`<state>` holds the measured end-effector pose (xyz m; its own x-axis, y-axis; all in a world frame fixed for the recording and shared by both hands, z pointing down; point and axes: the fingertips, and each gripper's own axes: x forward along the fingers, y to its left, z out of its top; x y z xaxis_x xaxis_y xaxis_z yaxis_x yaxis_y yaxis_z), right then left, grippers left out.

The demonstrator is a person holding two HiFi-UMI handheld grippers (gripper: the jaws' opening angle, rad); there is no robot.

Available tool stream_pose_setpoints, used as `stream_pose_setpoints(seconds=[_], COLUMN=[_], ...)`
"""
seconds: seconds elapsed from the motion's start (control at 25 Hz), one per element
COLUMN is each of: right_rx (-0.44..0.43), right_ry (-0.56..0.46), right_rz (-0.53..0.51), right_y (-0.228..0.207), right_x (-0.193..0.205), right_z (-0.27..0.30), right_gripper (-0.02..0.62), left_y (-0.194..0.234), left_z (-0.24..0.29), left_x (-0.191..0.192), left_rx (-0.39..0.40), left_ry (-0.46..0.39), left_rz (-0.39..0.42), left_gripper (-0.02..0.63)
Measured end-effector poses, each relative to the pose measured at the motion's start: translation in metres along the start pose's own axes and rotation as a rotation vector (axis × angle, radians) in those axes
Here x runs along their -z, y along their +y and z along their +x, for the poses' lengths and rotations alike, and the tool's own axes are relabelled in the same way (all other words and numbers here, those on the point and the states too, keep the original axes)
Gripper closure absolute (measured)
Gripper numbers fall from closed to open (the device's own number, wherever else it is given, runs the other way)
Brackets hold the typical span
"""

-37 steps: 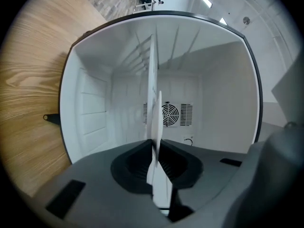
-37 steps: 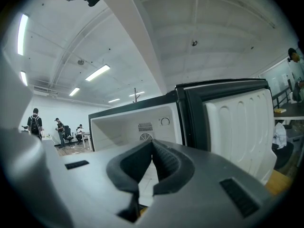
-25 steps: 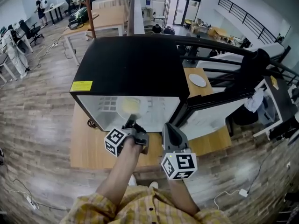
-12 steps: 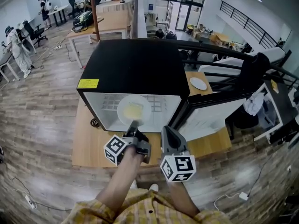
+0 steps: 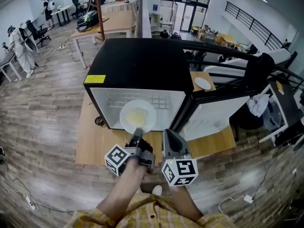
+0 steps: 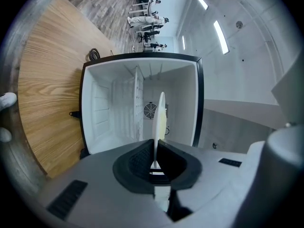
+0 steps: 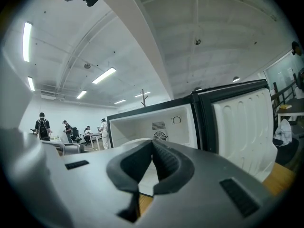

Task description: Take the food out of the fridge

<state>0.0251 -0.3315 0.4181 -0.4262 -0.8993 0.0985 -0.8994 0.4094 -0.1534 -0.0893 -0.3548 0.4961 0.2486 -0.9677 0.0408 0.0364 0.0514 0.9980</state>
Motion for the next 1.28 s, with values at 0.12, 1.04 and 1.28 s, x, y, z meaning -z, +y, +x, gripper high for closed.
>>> stream_pose_setpoints(seconds=[0.12,1.04,1.28], right_rx=[-0.002,-0.059,-0.065], right_ry=[0.002,0.050,0.070], right_rz=[0.000,-0.023,-0.038], right_y=[0.002,0.032,0.034], right_x=[0.000,0.022,0.029], right_z=[-0.006,-0.026,-0.028], right_gripper=[0.594,0.594,0.594], left_y=[-0.005,-0.018,-0.013], left_z=[-0.014,-0.079,-0.084], left_x=[0.006,0.021,0.021], left_rx=[0.012,0.039,0.031], left_ry=[0.010,0.036,0.030], left_rz=[0.017,0.044,0.030], left_gripper=[0.586,0.585,0.586])
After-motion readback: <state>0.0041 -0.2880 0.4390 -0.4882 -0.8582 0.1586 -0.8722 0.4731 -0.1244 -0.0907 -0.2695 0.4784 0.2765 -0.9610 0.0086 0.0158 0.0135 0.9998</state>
